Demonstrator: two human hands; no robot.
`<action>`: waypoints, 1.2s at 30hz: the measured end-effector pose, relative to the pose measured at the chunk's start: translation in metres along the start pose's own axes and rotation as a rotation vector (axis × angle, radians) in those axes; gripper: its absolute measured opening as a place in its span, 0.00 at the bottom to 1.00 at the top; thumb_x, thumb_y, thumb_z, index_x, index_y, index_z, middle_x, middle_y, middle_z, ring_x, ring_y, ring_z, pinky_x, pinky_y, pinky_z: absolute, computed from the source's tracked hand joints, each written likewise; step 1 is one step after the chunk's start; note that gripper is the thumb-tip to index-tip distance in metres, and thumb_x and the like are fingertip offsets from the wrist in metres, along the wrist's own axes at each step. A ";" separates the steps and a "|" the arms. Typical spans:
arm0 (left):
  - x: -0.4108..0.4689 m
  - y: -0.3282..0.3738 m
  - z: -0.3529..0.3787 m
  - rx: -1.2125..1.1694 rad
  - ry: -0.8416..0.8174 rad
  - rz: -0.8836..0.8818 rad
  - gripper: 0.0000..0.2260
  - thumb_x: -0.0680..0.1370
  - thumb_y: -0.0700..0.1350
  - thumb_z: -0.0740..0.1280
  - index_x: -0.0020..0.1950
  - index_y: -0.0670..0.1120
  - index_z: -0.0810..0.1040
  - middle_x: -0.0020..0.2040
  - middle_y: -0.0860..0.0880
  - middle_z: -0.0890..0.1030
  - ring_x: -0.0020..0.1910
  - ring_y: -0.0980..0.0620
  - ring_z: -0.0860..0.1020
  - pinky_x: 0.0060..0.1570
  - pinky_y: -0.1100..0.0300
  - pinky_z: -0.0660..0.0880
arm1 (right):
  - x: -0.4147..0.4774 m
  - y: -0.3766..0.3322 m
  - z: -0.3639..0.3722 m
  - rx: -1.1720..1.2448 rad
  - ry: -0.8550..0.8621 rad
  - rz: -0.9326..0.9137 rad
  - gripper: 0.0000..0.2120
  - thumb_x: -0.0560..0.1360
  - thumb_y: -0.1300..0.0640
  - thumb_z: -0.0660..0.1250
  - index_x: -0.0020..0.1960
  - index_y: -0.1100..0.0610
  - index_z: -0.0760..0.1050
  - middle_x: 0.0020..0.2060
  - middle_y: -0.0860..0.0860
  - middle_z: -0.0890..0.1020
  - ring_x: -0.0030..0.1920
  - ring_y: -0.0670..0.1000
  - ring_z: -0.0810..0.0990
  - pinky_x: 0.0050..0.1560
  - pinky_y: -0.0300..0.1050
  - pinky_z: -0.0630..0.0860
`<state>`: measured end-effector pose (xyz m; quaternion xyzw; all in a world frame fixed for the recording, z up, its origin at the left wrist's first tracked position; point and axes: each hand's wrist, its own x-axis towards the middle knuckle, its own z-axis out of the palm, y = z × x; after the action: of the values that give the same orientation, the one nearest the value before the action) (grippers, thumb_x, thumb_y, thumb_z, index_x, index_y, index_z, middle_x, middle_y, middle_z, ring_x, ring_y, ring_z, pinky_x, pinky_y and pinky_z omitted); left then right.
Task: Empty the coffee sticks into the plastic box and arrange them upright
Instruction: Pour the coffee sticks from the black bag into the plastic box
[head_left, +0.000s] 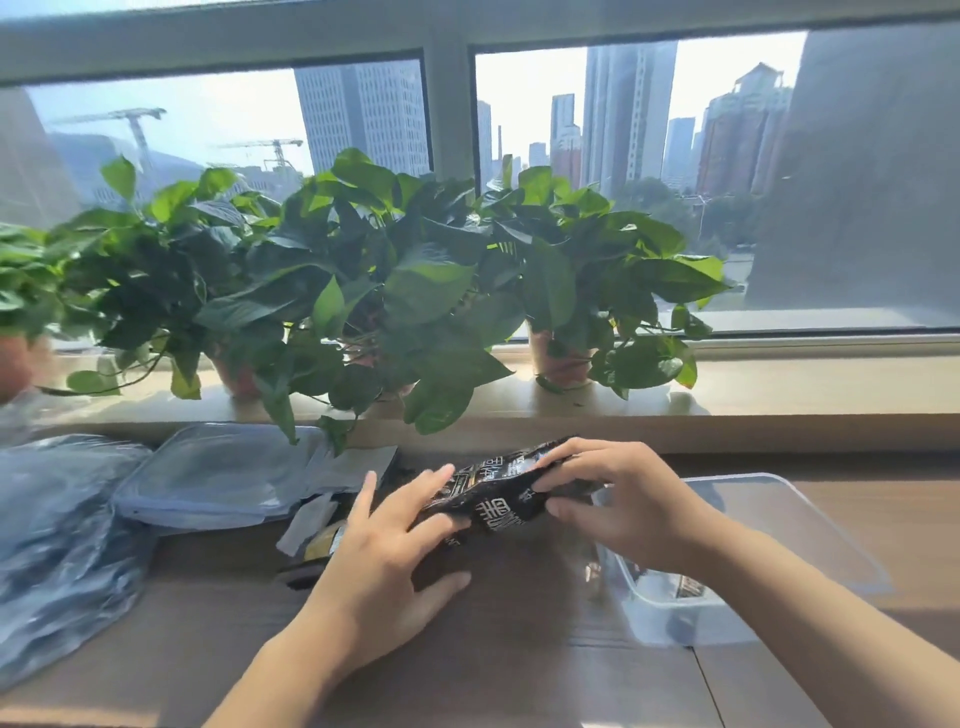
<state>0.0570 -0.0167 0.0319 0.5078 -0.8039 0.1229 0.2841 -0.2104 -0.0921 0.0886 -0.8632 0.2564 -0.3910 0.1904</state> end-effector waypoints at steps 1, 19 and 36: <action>0.002 0.001 0.000 0.053 0.005 0.004 0.17 0.70 0.59 0.69 0.54 0.52 0.78 0.70 0.50 0.75 0.66 0.51 0.77 0.68 0.30 0.64 | 0.001 0.001 -0.001 0.023 -0.008 0.014 0.08 0.69 0.65 0.75 0.48 0.56 0.87 0.49 0.45 0.86 0.49 0.41 0.83 0.50 0.30 0.74; 0.074 0.012 -0.030 0.322 0.121 0.069 0.12 0.64 0.50 0.72 0.43 0.46 0.77 0.44 0.50 0.78 0.39 0.48 0.78 0.51 0.49 0.71 | 0.015 0.000 -0.027 -0.179 0.014 -0.058 0.19 0.68 0.67 0.77 0.55 0.52 0.82 0.49 0.35 0.78 0.44 0.38 0.77 0.45 0.25 0.69; 0.158 0.082 -0.086 0.355 -0.147 0.186 0.30 0.54 0.76 0.68 0.42 0.55 0.67 0.39 0.61 0.69 0.35 0.56 0.67 0.47 0.57 0.66 | -0.010 0.019 -0.095 -0.041 0.186 0.013 0.18 0.69 0.65 0.79 0.54 0.48 0.81 0.48 0.38 0.82 0.39 0.41 0.76 0.36 0.30 0.68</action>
<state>-0.0378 -0.0558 0.2004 0.4812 -0.8316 0.2510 0.1179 -0.2945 -0.1137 0.1320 -0.8253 0.2864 -0.4628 0.1504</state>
